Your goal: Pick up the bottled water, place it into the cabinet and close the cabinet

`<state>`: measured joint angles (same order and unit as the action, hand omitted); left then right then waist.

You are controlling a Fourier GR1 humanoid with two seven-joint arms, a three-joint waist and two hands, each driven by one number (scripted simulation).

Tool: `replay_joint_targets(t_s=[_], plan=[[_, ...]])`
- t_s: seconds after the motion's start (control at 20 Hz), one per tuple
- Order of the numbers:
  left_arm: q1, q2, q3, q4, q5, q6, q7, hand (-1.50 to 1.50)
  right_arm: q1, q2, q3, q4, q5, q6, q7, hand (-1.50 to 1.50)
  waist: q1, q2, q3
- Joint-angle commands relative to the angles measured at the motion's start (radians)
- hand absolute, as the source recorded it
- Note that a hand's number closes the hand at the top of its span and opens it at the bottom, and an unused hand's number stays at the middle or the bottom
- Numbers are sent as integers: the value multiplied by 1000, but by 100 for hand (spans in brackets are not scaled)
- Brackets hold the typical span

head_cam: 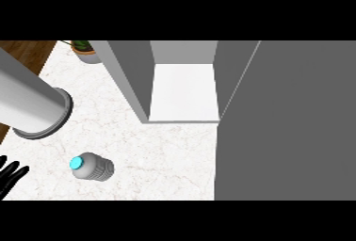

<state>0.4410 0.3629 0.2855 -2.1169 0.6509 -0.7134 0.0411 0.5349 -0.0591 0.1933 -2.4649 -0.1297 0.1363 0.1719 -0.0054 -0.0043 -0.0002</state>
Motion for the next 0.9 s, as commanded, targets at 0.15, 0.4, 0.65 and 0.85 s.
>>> replay_joint_targets(t_s=[0.15,0.4,0.65,0.85], plan=[[6,-98,42,86,-126,-53,-70,-150,150,-3,61,-209,10,0,37,-150,-4,-1,-1],[-180,-116,59,333,-300,-46,-152,-150,134,-16,17,-136,-26,30,-37,-150,-11,3,-1],[-230,-128,46,455,-421,-52,-235,-150,223,-29,25,-183,-9,48,-71,-150,-12,3,-1],[-277,-173,4,568,-559,-20,-340,-150,292,-36,-7,-124,-46,105,-189,-150,-14,2,0]])
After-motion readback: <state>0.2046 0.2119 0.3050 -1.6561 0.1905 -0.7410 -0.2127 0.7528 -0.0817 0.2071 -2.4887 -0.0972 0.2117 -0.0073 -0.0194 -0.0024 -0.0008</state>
